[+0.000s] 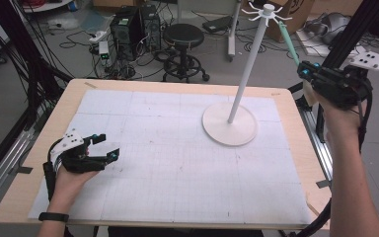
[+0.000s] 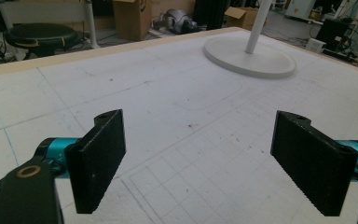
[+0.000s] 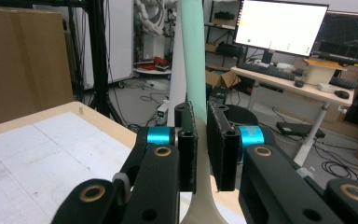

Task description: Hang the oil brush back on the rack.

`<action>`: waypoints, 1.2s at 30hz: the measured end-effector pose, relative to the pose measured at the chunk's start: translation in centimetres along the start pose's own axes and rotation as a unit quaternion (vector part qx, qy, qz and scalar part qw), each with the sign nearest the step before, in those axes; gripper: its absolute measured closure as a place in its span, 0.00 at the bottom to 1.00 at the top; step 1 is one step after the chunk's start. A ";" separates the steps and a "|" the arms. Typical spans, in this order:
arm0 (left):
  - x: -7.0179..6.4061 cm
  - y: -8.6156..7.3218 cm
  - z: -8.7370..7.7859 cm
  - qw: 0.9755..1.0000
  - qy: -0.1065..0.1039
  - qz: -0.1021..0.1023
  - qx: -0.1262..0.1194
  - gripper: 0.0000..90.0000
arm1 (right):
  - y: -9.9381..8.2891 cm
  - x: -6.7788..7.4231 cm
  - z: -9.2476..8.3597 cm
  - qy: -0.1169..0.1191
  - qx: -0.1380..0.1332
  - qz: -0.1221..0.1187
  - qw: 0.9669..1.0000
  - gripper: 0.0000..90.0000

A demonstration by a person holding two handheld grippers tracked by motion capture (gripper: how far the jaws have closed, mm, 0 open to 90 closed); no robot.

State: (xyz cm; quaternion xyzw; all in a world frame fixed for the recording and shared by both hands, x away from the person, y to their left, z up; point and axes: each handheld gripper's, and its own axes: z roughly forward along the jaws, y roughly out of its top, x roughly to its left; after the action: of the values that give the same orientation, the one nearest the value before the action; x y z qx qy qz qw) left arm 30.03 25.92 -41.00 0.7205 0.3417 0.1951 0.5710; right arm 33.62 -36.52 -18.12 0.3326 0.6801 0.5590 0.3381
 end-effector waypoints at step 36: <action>0.4 0.4 -0.1 1.000 0.004 0.002 -0.001 0.20 | -15.2 3.9 0.8 0.091 0.075 0.050 0.992 0.25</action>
State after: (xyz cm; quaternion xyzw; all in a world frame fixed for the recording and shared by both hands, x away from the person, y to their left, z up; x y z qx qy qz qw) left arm 30.34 26.23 -40.66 0.7198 0.3426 0.1996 0.5698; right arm 31.02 -35.23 -33.52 0.3385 0.7303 0.5508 0.2205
